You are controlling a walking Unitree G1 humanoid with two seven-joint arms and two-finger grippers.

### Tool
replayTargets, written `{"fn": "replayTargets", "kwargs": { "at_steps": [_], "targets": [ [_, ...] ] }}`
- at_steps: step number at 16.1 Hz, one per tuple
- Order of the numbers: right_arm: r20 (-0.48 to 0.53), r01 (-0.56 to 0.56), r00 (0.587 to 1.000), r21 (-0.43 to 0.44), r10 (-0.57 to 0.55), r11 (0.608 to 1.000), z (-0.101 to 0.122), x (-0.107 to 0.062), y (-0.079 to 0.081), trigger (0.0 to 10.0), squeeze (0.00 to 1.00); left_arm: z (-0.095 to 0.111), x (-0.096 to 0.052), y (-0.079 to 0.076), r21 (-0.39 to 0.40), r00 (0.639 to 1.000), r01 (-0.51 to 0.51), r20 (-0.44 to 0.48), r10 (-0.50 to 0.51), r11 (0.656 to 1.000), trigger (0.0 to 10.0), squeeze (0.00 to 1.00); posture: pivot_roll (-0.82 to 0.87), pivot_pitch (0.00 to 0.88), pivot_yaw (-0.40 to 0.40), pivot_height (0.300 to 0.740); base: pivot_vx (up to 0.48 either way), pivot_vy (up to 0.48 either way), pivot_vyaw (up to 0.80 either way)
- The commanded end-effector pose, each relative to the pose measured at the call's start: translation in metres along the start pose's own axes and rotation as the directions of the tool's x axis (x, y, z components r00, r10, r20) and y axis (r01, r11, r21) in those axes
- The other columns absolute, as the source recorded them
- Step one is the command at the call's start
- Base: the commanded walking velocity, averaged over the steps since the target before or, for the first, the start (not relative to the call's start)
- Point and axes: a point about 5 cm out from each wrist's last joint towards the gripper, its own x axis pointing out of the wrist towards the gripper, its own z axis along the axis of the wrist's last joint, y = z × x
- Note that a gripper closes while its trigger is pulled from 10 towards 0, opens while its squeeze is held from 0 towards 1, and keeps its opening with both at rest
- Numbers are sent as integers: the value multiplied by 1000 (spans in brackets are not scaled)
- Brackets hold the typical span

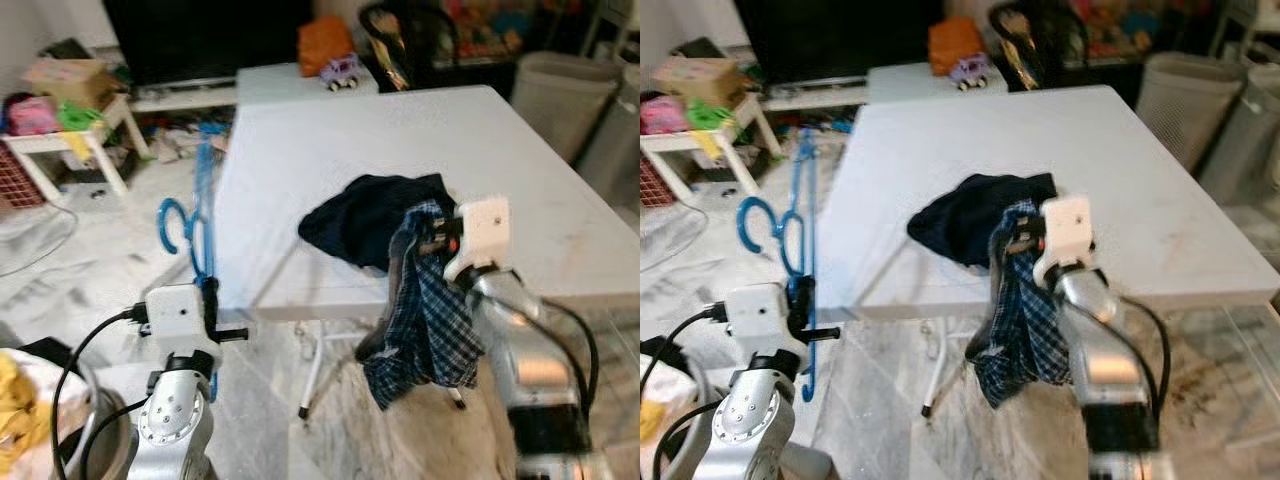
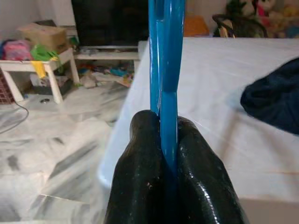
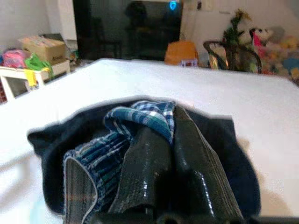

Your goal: Hang hanger

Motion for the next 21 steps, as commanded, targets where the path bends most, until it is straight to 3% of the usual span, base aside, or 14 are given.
{"fn": "replayTargets", "kwargs": {
  "at_steps": [1, 2, 4, 5, 6, 7, 8, 12, 13, 14, 15, 17, 19, 21],
  "targets": [
    [62, 7, 998, -22, -6, 1000, 26, 22, -16, 10000, 0, 7, 1, -5, -5, 1000, 8, 25, -8, 1000, 10000, 0, -14, 0, 46, 740, 0, 0, 0],
    [64, 8, 998, -21, -6, 1000, 30, 27, -17, 10000, 0, 7, 1, -5, -4, 1000, 9, 25, -9, 1000, 10000, 0, -14, 0, 46, 740, 0, 0, 0],
    [111, -79, 991, 9, 77, 997, 71, 65, -14, 10000, 0, 6, 1, -6, -5, 1000, 4, 20, -4, 1000, 10000, 0, 2, 0, 26, 740, 0, 0, 0],
    [121, -93, 989, 11, 91, 996, 77, 70, -11, 10000, 0, 5, 1, -6, -5, 1000, 1, 19, -1, 1000, 10000, 0, 2, 0, 26, 740, 0, 0, 0],
    [150, -147, 978, 23, 142, 989, 101, 85, 1, 10000, 0, 6, 1, -6, -8, 1000, -8, 22, 8, 1000, 10000, 0, 10, 0, 14, 740, 0, 0, 0],
    [164, -177, 972, 29, 170, 984, 114, 92, 9, 10000, 0, 6, 2, -7, -12, 1000, -13, 25, 14, 1000, 10000, 0, 14, 0, 9, 740, 0, 0, 0],
    [232, -206, 953, 19, 196, 978, 141, 100, 23, 10000, 0, 7, 2, -8, -14, 999, -17, 32, 18, 1000, 10000, 0, 24, 0, -7, 740, 0, 0, 0],
    [407, -243, 888, 21, 214, 970, 198, 103, 45, 10000, 0, 7, 2, -5, -17, 998, -42, 37, 43, 999, 10000, 0, 45, 0, -22, 740, 0, 0, 0],
    [464, -226, 864, 16, 193, 974, 220, 102, 48, 10000, 0, 8, 2, -4, -15, 998, -51, 40, 52, 999, 10000, 0, 63, 0, -32, 740, 0, 0, 0],
    [583, -152, 804, 13, 116, 988, 264, 94, 44, 10000, 0, 9, 1, -3, -10, 997, -65, 48, 66, 998, 10000, 0, 74, 0, -40, 740, 0, 0, 0],
    [621, -123, 778, 3, 94, 992, 277, 89, 41, 10000, 0, 9, 0, -2, -8, 996, -72, 50, 72, 997, 10000, 0, 74, 0, -40, 740, 0, 0, 0],
    [683, -25, 728, -52, 54, 998, 293, 81, 31, 10000, 0, 8, -3, 0, -7, 995, -85, 48, 86, 996, 10000, 0, 77, 0, -44, 740, 0, 0, 0],
    [590, -12, 803, -122, 82, 992, 253, 93, 31, 10000, 0, 7, -3, -2, -7, 996, -77, 40, 78, 997, 10000, 0, 69, 0, -38, 740, 0, 0, 0],
    [523, -30, 845, -160, 111, 987, 227, 99, 33, 10000, 0, 7, -3, -3, -6, 996, -73, 42, 73, 997, 10000, 0, 70, 0, -37, 740, 0, 0, 0]
  ]
}}
